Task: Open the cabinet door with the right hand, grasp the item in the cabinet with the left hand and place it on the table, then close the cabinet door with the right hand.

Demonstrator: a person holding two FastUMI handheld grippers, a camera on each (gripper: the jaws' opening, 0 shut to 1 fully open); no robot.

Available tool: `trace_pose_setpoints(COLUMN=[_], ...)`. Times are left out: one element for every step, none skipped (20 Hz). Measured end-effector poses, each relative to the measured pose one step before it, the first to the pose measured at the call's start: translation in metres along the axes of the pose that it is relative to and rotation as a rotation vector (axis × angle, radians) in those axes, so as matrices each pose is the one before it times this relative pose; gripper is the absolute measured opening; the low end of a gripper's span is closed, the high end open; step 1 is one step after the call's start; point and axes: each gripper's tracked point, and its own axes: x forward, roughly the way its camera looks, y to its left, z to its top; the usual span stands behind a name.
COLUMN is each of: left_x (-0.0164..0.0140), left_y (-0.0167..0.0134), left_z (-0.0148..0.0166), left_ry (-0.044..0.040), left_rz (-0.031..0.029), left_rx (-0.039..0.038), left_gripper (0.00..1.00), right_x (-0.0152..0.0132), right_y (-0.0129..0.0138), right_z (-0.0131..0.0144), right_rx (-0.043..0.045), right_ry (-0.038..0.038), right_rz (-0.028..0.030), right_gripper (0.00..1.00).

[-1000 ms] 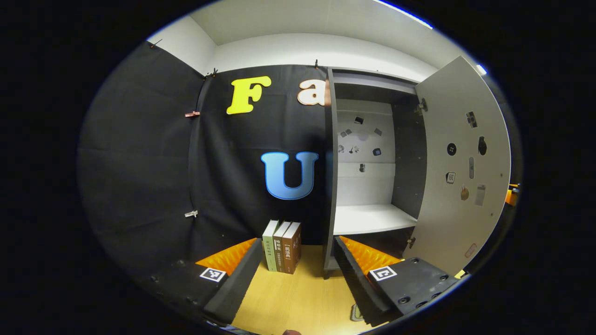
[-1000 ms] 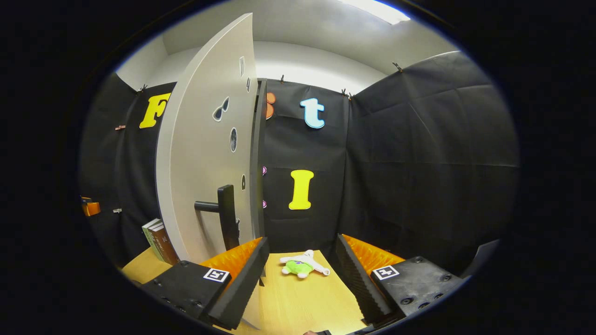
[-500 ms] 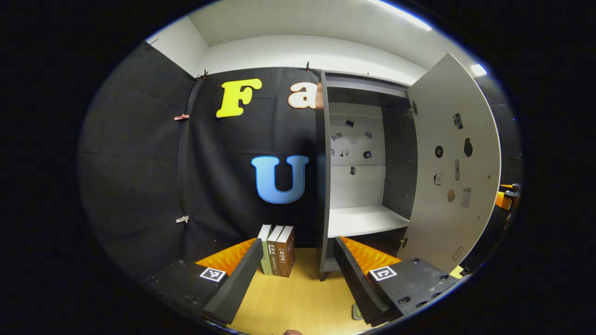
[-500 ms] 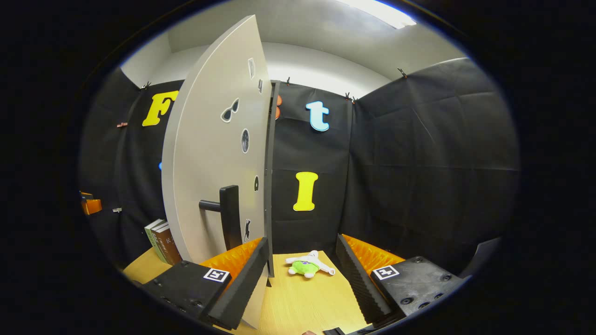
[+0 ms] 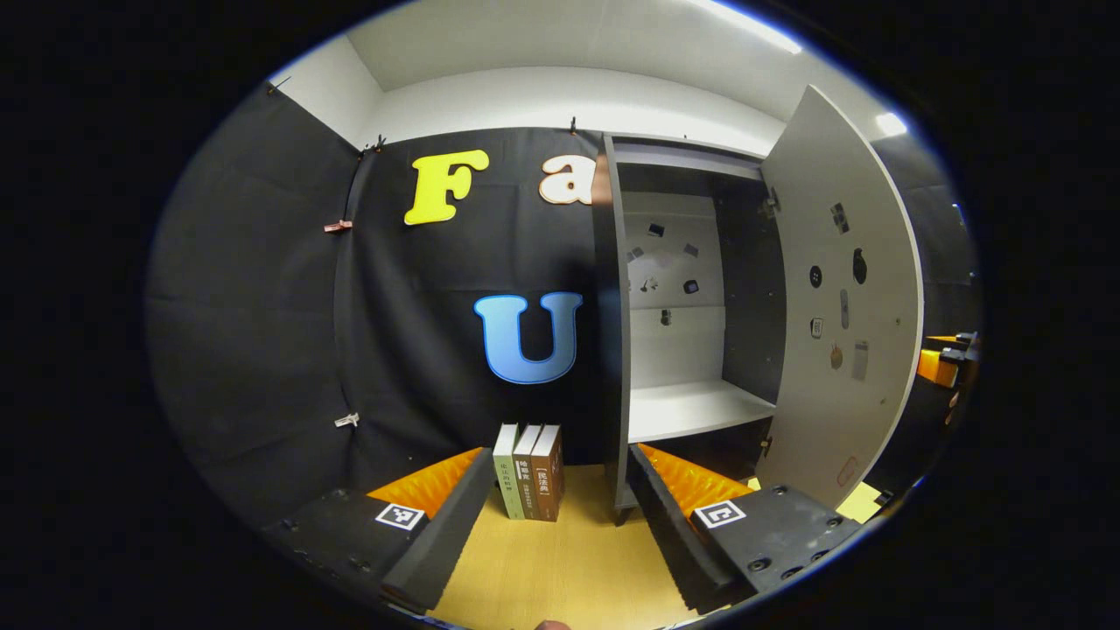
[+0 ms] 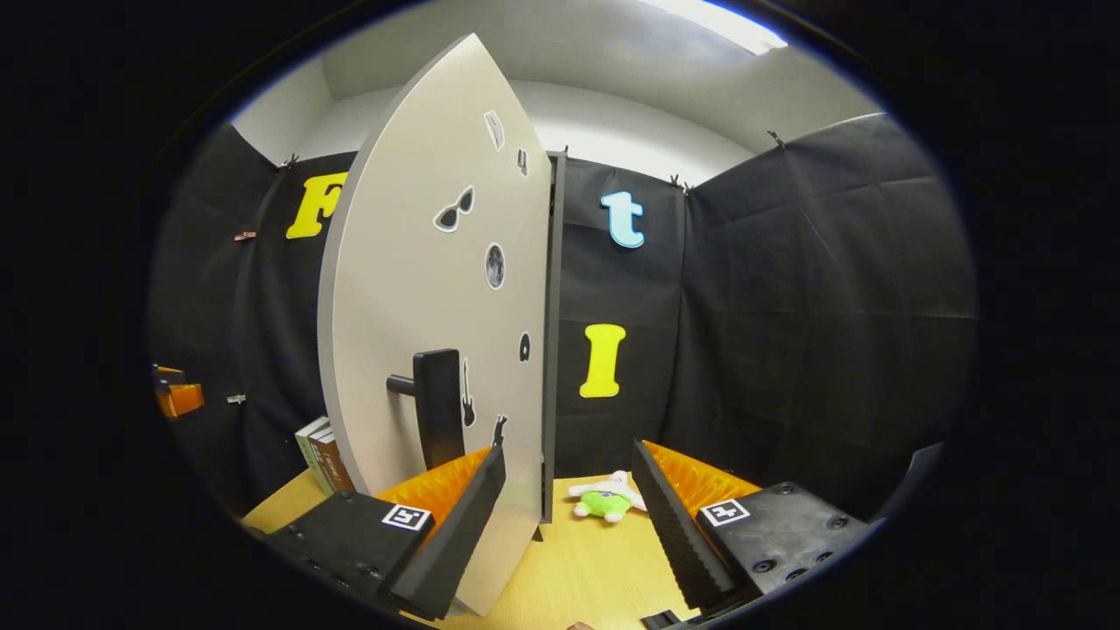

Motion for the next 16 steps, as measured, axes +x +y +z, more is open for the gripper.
trace_pose_setpoints(left_x=[0.00027, -0.00011, -0.00002, 0.00034, -0.00027, 0.00029, 0.00057, 0.00088, -0.00060, 0.00057, 0.00101, 0.00033, 0.00010, 0.00071, 0.00000, -0.00058], left_y=[0.00336, 0.00324, 0.00345, 0.00365, 0.00352, 0.00303, 0.00258, 0.00256, 0.00331, 0.00210, 0.00262, 0.00260, 0.00159, 0.00206, 0.00123, 0.00045], left_z=[-0.00117, -0.00061, -0.00062, -0.00052, 0.00020, 0.00041, 0.00037, -0.00006, -0.00090, -0.00080, -0.00186, -0.00046, -0.00054, -0.00117, 0.00050, 0.00051], left_ry=[0.00352, 0.00190, 0.00122, -0.00095, 0.00012, -0.00110, -0.00093, -0.00039, 0.00051, 0.00096, 0.00236, 0.00130, 0.00178, 0.00006, -0.00150, -0.00273], left_rz=[0.00276, 0.00285, 0.00415, 0.00457, 0.00407, 0.00195, 0.00224, 0.00140, 0.00325, 0.00208, 0.00303, 0.00260, 0.00107, 0.00267, 0.00018, -0.00059], left_rx=[-0.00063, 0.00153, 0.00296, 0.00347, 0.00078, -0.00112, -0.00163, -0.00173, -0.00125, -0.00055, -0.00084, -0.00125, -0.00157, -0.00202, -0.00302, -0.00238], left_gripper=[0.96, 0.96, 0.96, 0.96, 0.96, 0.95, 0.96, 0.96, 0.96, 0.96, 0.96, 0.96, 0.96, 0.96, 0.96, 0.96], right_x=[0.00047, 0.00061, 0.00021, 0.00069, 0.00081, 0.00123, 0.00110, 0.00131, 0.00190, 0.00201, 0.00179, 0.00080, 0.00157, -0.00042, -0.00087, -0.00028], right_y=[0.00412, 0.00471, 0.00449, 0.00435, 0.00394, 0.00323, 0.00311, 0.00394, 0.00404, 0.00439, 0.00415, 0.00412, 0.00282, 0.00370, 0.00531, 0.00548], right_z=[-0.00042, -0.00014, 0.00034, 0.00033, 0.00060, -0.00061, 0.00040, -0.00073, -0.00050, -0.00027, 0.00000, -0.00056, -0.00092, -0.00191, -0.00213, -0.00301], right_rx=[0.00424, 0.00332, 0.00106, -0.00357, -0.00483, -0.00445, -0.00258, 0.00179, 0.00452, 0.00368, 0.00294, 0.00136, 0.00016, 0.00010, 0.00102, -0.00044], right_ry=[0.00062, 0.00209, 0.00035, 0.00062, -0.00019, 0.00002, -0.00021, 0.00026, 0.00069, 0.00296, 0.00090, 0.00251, 0.00280, 0.00586, 0.00935, 0.00768], right_rz=[0.01089, 0.01171, 0.01252, 0.01345, 0.01207, 0.00972, 0.00713, 0.00873, 0.01139, 0.01317, 0.01346, 0.01425, 0.01509, 0.01874, 0.02322, 0.02335], right_gripper=[0.96, 0.96, 0.96, 0.96, 0.96, 0.96, 0.96, 0.96, 0.96, 0.96, 0.96, 0.96, 0.96, 0.96, 0.96, 0.96])
